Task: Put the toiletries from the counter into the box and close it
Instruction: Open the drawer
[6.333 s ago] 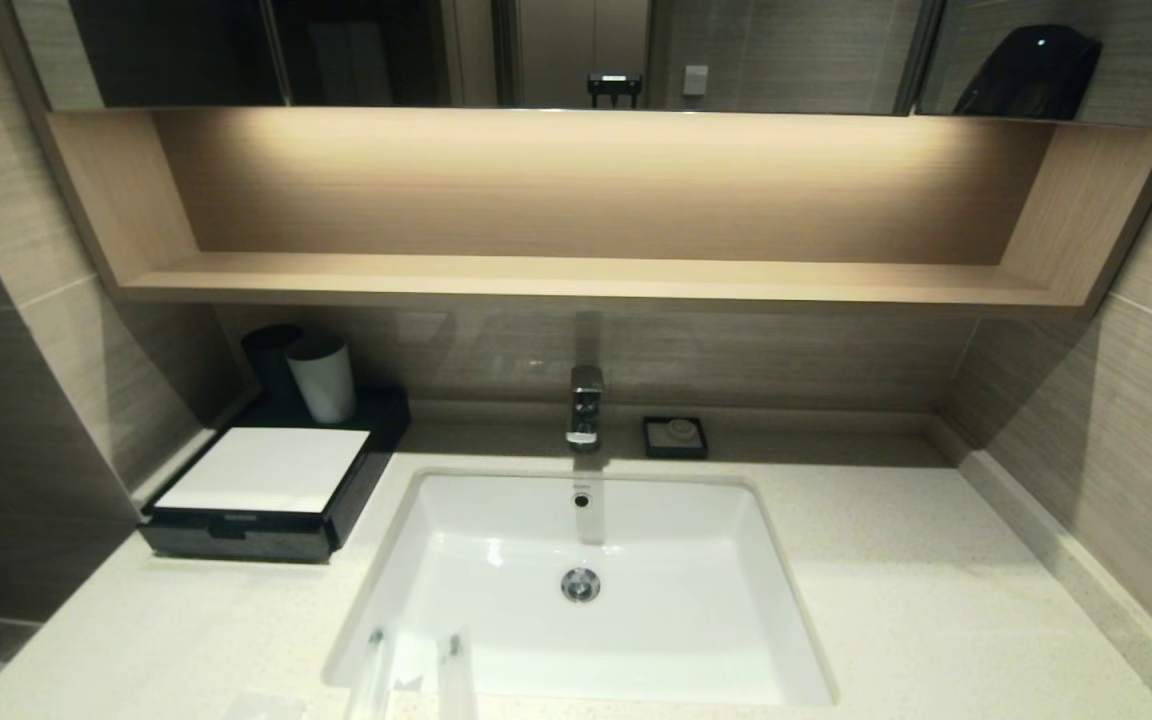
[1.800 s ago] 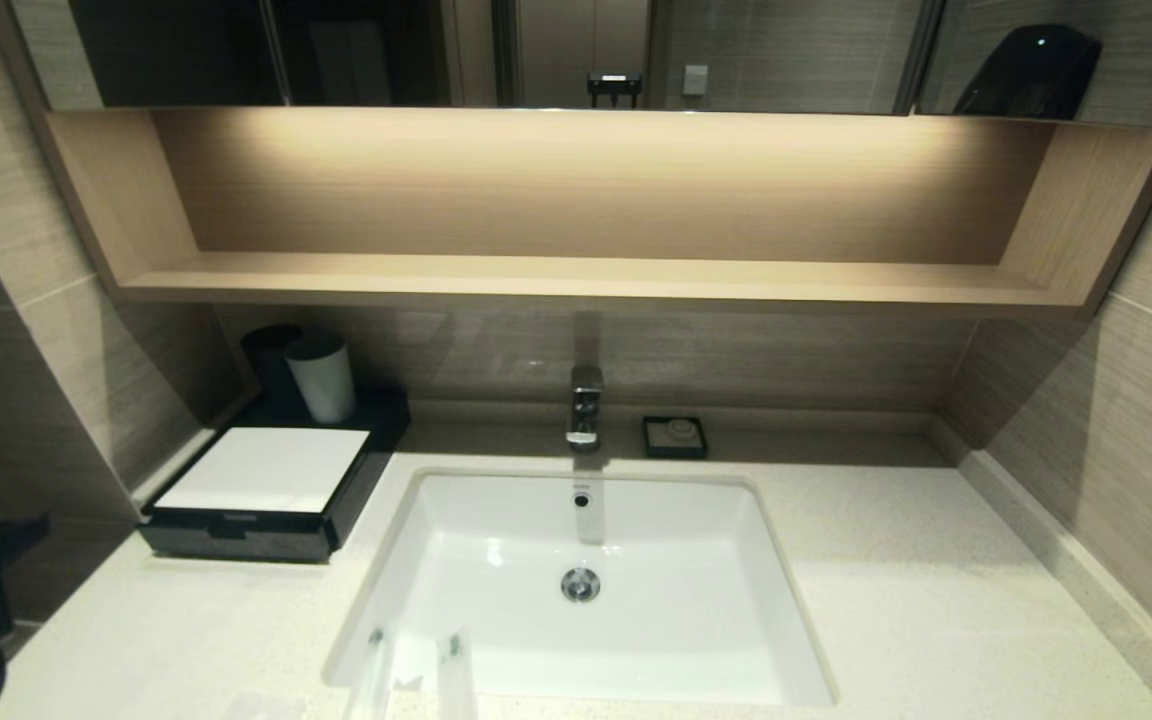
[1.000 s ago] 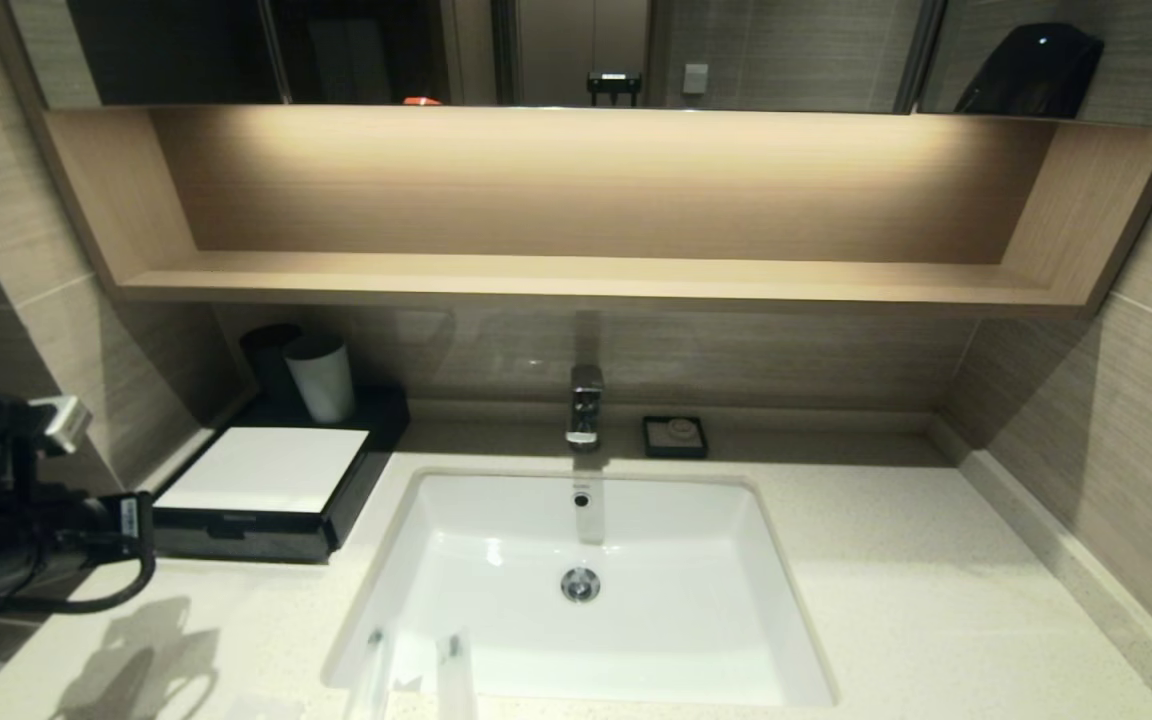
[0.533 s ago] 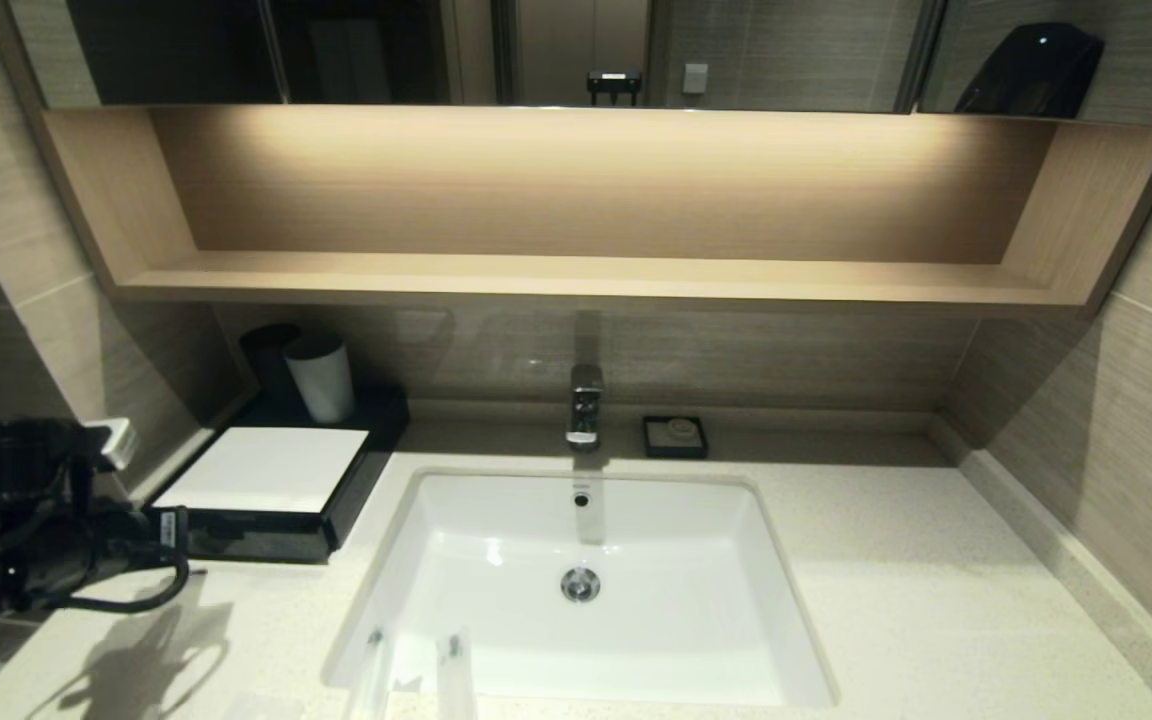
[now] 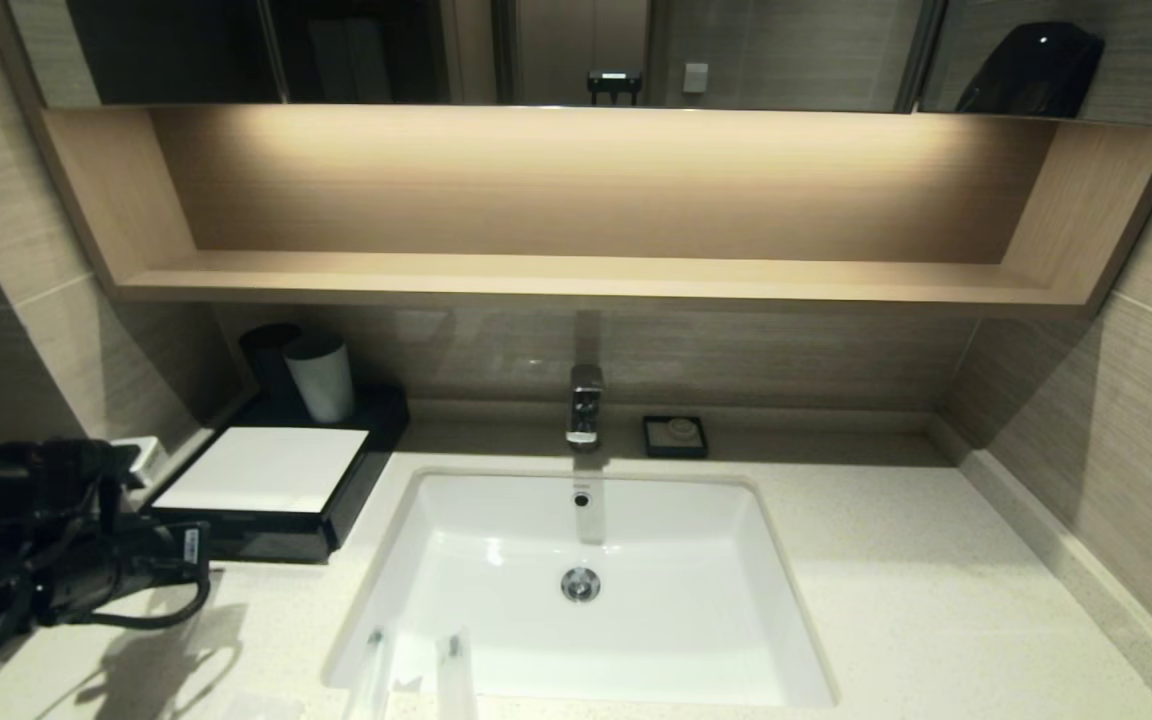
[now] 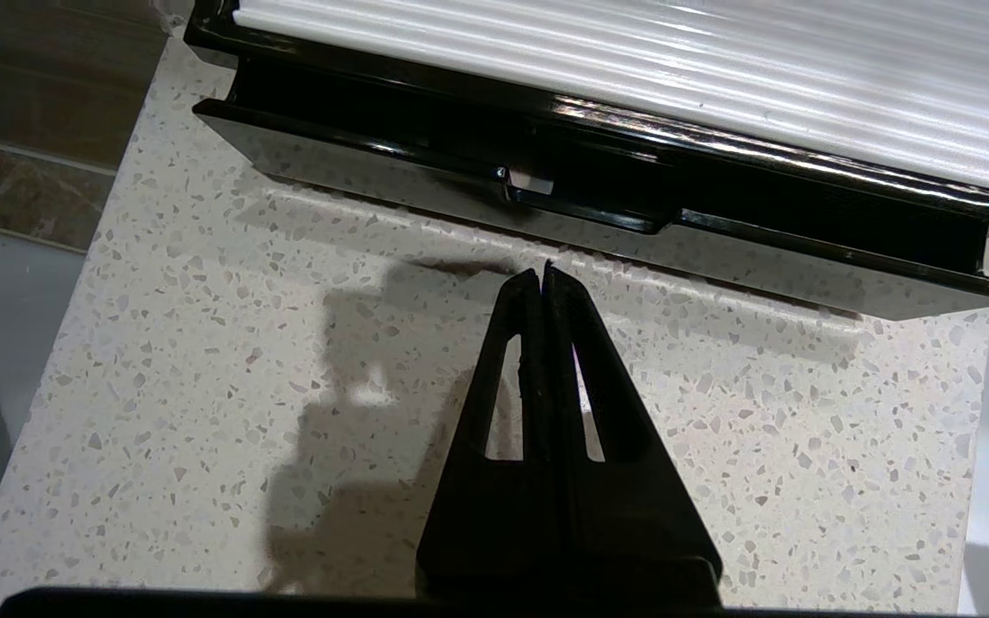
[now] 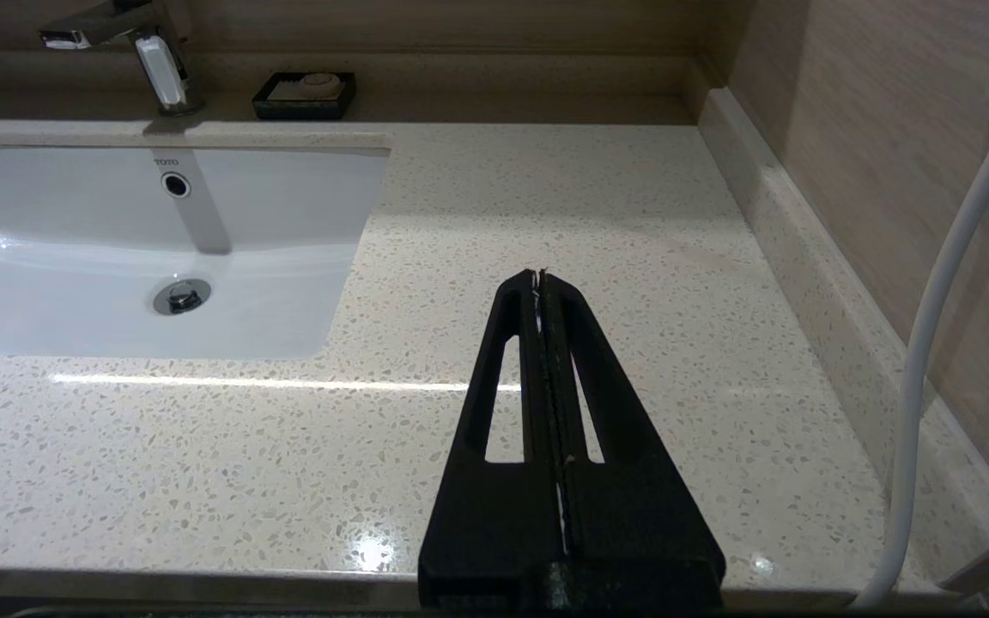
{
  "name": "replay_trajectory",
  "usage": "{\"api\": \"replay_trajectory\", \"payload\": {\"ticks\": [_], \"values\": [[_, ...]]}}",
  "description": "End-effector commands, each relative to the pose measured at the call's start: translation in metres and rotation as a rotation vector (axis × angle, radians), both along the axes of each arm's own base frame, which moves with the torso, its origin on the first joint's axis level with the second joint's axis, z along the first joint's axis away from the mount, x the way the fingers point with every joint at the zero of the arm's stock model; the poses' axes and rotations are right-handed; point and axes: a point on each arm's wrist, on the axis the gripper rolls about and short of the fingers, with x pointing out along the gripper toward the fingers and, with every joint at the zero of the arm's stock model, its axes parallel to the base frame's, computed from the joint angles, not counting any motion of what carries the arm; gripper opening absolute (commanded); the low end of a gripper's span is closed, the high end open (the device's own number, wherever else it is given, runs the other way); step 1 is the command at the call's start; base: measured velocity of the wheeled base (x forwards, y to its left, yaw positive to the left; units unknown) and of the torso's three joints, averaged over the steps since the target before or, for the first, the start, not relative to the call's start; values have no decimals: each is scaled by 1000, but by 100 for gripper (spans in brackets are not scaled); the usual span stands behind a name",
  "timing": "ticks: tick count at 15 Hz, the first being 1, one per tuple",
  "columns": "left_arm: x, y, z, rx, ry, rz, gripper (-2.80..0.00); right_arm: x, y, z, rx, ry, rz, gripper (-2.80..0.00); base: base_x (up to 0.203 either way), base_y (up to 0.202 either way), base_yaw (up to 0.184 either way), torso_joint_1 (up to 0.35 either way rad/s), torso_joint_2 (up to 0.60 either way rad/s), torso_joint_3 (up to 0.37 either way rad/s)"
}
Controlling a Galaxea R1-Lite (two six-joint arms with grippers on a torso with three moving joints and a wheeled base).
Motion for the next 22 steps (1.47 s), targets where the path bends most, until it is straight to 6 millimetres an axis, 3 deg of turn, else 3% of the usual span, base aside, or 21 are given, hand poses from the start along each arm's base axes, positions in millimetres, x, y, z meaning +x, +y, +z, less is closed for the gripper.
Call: {"api": "replay_trajectory", "payload": {"ticks": [1,10,22], "values": [[1,0,-2,-4,-16,-11,-280,0,0,0,0,0,0,-280,0,0,0,0,0,0],[6,0,-21,26,-36,-38,-280,0,0,0,0,-1,0,-280,0,0,0,0,0,0],[9,-2,-21,35,-72,-52,-280,0,0,0,0,-1,0,-280,0,0,0,0,0,0]]}}
